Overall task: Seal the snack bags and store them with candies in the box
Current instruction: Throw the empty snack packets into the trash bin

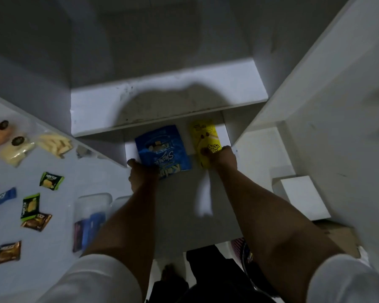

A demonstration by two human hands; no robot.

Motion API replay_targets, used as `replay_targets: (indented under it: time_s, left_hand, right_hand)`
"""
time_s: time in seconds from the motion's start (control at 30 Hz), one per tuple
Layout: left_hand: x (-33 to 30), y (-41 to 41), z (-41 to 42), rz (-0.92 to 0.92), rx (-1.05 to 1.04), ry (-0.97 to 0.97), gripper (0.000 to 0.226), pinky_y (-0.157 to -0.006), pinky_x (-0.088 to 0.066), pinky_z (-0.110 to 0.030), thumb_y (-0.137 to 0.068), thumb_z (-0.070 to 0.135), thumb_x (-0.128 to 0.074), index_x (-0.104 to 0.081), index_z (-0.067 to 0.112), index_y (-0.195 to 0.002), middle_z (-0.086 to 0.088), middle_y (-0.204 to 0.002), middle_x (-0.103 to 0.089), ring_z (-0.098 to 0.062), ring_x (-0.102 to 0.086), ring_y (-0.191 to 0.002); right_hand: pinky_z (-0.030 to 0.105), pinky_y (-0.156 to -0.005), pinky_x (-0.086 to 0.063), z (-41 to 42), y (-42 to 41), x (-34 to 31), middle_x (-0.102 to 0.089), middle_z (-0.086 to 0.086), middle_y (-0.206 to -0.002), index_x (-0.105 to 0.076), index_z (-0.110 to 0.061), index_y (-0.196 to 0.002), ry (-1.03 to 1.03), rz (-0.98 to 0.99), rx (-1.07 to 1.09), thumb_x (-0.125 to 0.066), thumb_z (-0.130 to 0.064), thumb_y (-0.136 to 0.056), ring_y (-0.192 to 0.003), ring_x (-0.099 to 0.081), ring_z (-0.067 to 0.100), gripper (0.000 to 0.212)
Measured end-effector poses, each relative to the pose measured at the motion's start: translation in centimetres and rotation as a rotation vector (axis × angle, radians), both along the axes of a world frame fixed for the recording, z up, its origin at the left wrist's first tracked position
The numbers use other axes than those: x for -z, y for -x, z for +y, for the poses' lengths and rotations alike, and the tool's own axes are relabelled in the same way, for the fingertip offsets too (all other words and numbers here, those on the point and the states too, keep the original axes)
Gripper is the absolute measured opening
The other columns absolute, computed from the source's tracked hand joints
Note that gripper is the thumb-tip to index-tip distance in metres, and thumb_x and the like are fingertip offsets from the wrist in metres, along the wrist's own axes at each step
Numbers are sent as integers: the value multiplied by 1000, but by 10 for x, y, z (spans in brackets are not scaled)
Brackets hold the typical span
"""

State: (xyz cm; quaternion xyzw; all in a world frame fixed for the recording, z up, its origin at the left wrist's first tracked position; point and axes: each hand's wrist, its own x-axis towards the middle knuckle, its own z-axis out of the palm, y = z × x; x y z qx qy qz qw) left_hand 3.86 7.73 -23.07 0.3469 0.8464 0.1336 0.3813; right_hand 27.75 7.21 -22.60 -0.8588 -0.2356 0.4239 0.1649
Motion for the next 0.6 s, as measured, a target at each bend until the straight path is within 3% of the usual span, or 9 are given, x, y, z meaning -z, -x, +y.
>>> replay_targets:
  time_s: [0.1,0.23,0.4,0.6]
  left_hand:
    - [-4,-3,-5,-63,-65,-11,50,-85,-53,-44,-86,19,-72,-45,10,-126,-18,-120,-64,-41,-63,-109]
    - [-20,1,-16,-89,18,-28,32,-81,-54,-37,-92,26,-66,-70,4,-116,-19,-110,-72,-36,-68,-100]
    - [-53,7,-29,-163,103,-150,25,-79,-57,-38,-98,24,-59,-71,2,-101,-17,-97,-72,-29,-66,-84]
    - [-98,11,-57,-478,95,-263,5,-93,-57,-52,-96,14,-59,-55,12,-98,-17,-108,-68,-37,-68,-99]
  right_hand:
    - [30,-73,-47,-8,2,4,-72,10,-102,-67,-14,-107,-80,23,-41,-79,-59,-74,-92,-68,30,57]
    - [34,-77,-50,-28,5,-7,-74,12,-92,-69,-16,-82,-167,40,4,-78,-49,-82,-92,-69,32,34]
    - [38,-88,-54,-62,8,-40,-74,16,-103,-70,-10,-95,-239,-5,87,-77,-33,-85,-101,-69,35,26]
    - [39,-89,-55,-127,20,-95,-74,15,-107,-71,-12,-106,-350,-56,213,-79,-24,-81,-102,-69,34,29]
